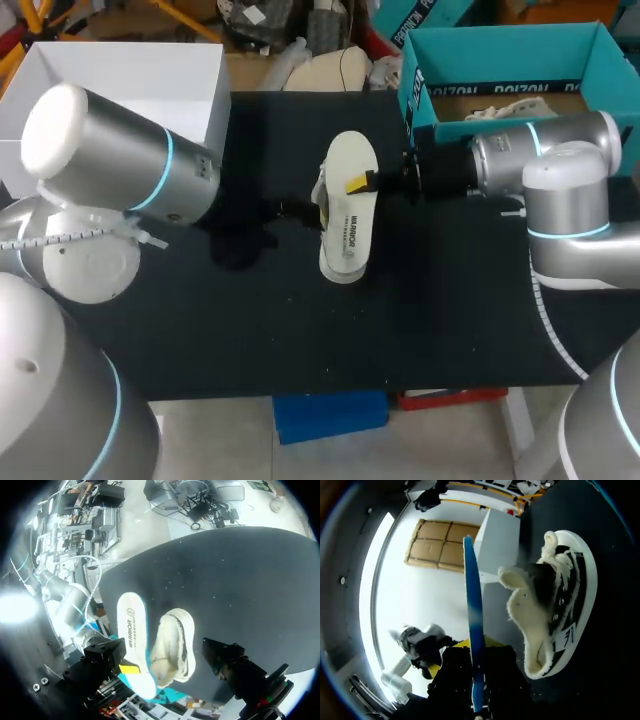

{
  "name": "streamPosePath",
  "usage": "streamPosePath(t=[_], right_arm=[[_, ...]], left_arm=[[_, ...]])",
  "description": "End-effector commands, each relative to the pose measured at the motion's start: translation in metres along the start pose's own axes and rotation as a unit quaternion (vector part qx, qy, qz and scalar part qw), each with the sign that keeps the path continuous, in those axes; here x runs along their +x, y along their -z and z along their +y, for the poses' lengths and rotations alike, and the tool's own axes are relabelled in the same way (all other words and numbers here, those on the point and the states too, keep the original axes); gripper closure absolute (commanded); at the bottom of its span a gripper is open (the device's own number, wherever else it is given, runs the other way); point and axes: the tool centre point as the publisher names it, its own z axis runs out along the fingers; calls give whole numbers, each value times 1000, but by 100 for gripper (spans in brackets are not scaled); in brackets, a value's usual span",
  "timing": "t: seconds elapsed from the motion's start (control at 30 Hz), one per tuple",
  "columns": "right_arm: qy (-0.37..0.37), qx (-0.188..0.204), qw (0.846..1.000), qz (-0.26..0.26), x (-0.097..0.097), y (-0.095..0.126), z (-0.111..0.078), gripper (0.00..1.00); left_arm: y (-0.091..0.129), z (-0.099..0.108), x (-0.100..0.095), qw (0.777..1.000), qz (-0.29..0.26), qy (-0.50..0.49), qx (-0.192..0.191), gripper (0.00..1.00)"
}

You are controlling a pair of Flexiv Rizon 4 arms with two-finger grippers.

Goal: Take the shoe out of the shoebox, open the shoe tongue, remove and reinsert the insole, then place the shoe into the shoebox

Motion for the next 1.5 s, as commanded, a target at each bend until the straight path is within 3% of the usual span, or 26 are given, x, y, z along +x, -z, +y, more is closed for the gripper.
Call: streamPosePath(t=[0.03, 0.1, 0.17, 0.27, 0.37, 0.67, 0.97, 1.2, 1.27, 1.5], right_arm=[[0, 0, 1000, 0, -1, -1, 0, 100], [0, 0, 1000, 0, -1, -1, 0, 100], [0, 0, 1000, 0, -1, -1, 0, 100], [0, 0, 1000, 0, -1, -1, 0, 100], [0, 0, 1000, 0, -1, -1, 0, 100], [0, 0, 1000, 0, -1, -1, 0, 100], [0, 0, 1000, 0, -1, -1, 0, 100], [0, 0, 1000, 0, -1, -1, 0, 100], [0, 0, 1000, 0, -1, -1, 0, 100], [0, 0, 1000, 0, -1, -1, 0, 100]], left_arm=[[0, -2, 4, 997, -73, -2, -2, 0], [0, -2, 4, 997, -73, -2, -2, 0], [-3, -4, 7, 988, -147, 22, 32, 0], [-5, -1, 14, 966, -248, 57, 50, 0], [-6, 3, 19, 946, -311, 74, 50, 0], [-10, 7, 17, 887, -446, 98, 61, 0], [-16, 7, 4, 861, -495, 113, 23, 0], [-34, 11, -4, 866, -488, 110, -27, 0], [-36, 12, -7, 869, -483, 104, -41, 5], [-38, 18, -20, 877, -467, 93, -71, 0]])
